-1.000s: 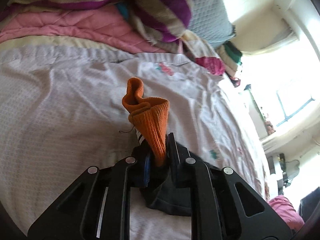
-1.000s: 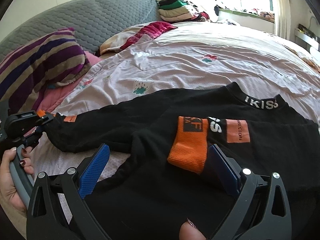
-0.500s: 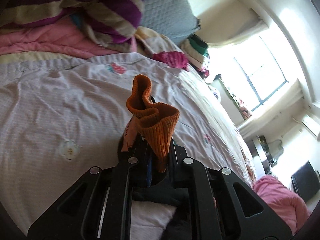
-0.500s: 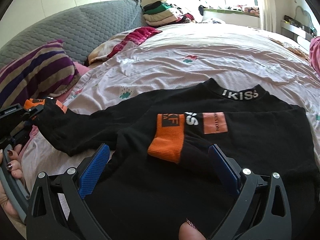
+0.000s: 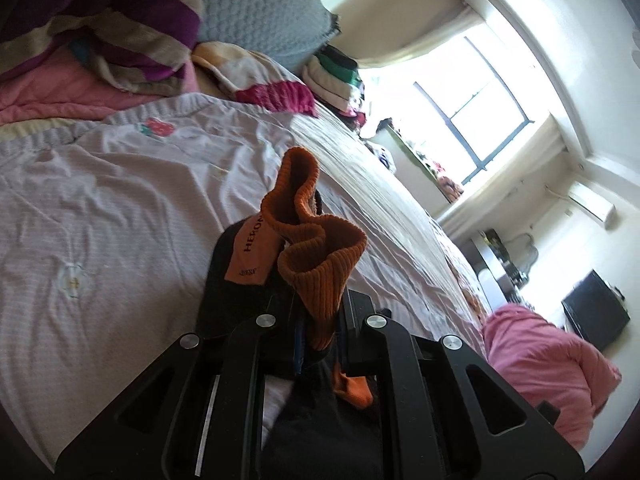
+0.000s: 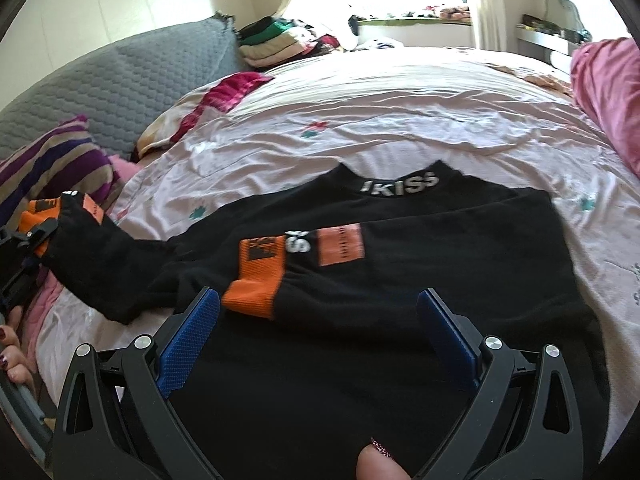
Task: Fold small clothes
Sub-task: 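Carry the second sleeve across the sweatshirt body with the left tool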
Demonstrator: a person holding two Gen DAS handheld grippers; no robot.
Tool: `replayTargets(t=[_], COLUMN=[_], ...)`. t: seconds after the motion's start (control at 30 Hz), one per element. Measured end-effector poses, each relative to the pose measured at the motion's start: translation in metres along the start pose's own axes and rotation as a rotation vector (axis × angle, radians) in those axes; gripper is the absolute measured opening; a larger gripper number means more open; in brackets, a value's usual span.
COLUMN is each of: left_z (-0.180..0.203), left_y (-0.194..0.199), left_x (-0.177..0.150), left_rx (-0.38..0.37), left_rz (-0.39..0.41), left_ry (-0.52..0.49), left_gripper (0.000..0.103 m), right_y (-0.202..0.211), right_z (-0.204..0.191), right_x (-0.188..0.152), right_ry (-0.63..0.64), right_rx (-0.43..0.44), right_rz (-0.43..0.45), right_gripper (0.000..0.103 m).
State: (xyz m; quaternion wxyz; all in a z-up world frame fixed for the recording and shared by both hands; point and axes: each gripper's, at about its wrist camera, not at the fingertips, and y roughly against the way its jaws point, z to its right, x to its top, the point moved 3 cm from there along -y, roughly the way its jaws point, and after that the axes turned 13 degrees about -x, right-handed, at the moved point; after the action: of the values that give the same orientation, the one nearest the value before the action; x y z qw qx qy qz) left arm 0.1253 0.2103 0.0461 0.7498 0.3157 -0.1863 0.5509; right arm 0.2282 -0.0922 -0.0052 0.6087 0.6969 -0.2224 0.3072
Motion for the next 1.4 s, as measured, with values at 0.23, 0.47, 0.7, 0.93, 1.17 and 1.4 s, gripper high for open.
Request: replayTargets(t=[0.23, 0.47, 0.7, 0.93, 1.17, 1.4], left_z=[0.020, 0.033, 0.048, 0.059, 0.071, 0.080], left_y=[-0.016, -0.033, -0.051, -0.067, -0.083, -0.097], left_x=[-0.016, -0.032, -0.054, -0.074, -0.102, -0.124], left_rx=[-0.046, -0.075, -0.111, -0.143, -0.182, -0.196], left_rz=[-0.086, -0.156, -0.241, -0.319, -0.407, -0.497], left_ry=[-0.057, -0.089, -0.125, -0.148, -0.174, -0.215], left_gripper=[0.006, 0.006, 0.006, 0.006, 0.006, 0.009], right_y=[0.008, 0.015, 0.021, 0.026, 0.029, 0.026], right_z=[0.025, 0.045, 0.067, 0.086, 0.112, 0.124], right_x=[-0.002, -0.004, -0.006, -0.008, -0.010, -0.013], right_ry=[-0.049, -0.078, -0.135, -0.171, -0.227, -0.262], right_rx=[-0.035, -0.068, -0.081, -0.109, -0.143, -0.151], right_rz=[0.009, 0.024, 0.027, 0.035, 0.038, 0.028], right_gripper=[0.098, 0.098, 0.098, 0.098, 0.098, 0.098])
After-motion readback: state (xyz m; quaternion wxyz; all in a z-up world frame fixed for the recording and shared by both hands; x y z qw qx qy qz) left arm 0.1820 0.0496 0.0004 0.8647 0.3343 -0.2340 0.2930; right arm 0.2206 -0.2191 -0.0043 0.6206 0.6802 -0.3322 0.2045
